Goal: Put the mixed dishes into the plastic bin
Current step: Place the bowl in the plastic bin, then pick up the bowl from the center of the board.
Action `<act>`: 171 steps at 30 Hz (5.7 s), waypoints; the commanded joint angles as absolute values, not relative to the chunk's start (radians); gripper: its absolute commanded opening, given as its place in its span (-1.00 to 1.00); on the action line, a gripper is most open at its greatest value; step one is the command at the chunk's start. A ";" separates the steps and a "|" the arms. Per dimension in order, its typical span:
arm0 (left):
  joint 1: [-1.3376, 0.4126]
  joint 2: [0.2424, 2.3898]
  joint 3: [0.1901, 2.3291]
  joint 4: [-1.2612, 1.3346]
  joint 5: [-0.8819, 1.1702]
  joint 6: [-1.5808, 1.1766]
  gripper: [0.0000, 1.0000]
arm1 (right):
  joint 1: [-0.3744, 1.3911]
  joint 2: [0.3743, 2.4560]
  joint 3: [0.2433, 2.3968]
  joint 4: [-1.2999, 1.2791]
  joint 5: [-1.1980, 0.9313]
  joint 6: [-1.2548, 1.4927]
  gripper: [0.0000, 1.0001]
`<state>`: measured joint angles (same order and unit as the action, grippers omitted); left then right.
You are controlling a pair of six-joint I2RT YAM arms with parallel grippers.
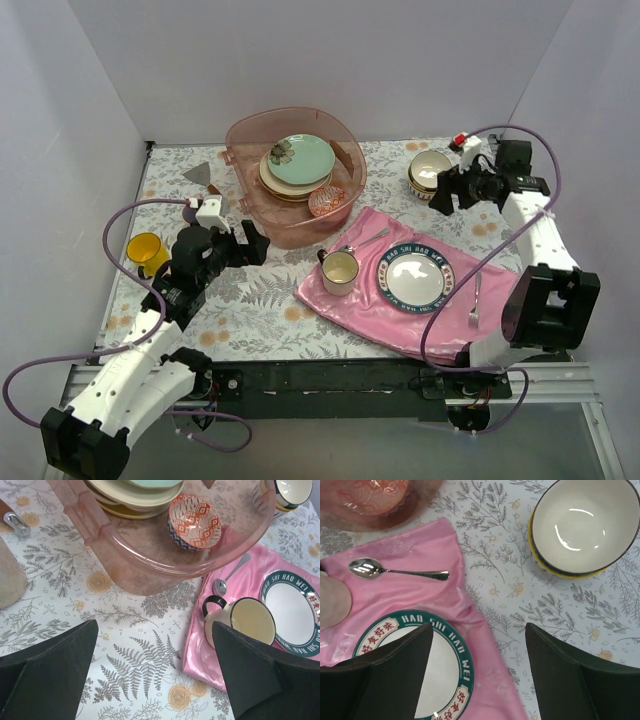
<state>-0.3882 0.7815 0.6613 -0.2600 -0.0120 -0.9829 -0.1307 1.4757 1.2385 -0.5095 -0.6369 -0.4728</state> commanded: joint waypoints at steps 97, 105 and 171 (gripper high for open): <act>-0.347 0.747 0.650 -0.212 -0.032 -0.962 0.96 | 0.204 1.931 1.710 -0.357 0.080 -0.526 -0.97; -0.308 0.750 0.652 -0.199 0.027 -1.015 0.97 | 0.236 1.737 1.527 -0.367 0.006 -0.640 -0.97; -1.051 1.888 1.738 -0.675 -0.431 -1.644 -0.91 | 0.387 0.963 1.017 -0.888 -0.414 -1.473 -0.97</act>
<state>-1.0515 1.9049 1.6993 -0.6430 -0.3851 -1.6611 0.3878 0.9779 0.9867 -0.9478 -0.3809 -1.4773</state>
